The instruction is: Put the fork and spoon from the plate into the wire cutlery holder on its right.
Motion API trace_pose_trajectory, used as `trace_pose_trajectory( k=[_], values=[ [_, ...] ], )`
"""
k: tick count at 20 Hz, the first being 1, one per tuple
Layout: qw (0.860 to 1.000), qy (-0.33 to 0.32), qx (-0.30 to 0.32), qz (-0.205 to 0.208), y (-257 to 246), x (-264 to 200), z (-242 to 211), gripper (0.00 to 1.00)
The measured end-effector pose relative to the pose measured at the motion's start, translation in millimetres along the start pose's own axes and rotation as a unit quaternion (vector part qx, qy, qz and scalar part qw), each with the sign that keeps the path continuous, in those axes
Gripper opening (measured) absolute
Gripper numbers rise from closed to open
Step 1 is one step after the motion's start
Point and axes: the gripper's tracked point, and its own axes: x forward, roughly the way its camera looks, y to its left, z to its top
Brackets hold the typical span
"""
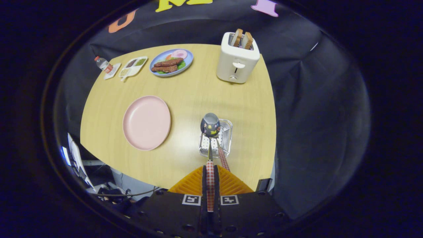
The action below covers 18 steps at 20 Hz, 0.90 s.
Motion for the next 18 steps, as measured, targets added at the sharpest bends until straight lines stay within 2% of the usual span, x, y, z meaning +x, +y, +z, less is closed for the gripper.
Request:
trace_pose_trajectory(
  k=[9,14,18],
  values=[
    [0.991,0.13,0.001,0.027,-10.9,27.1,-10.9,0.07],
    [0.983,0.183,-0.021,0.019,-15.8,33.9,-7.9,0.07],
    [0.979,0.201,-0.042,0.008,-16.6,41.9,4.2,0.07]
  ],
)
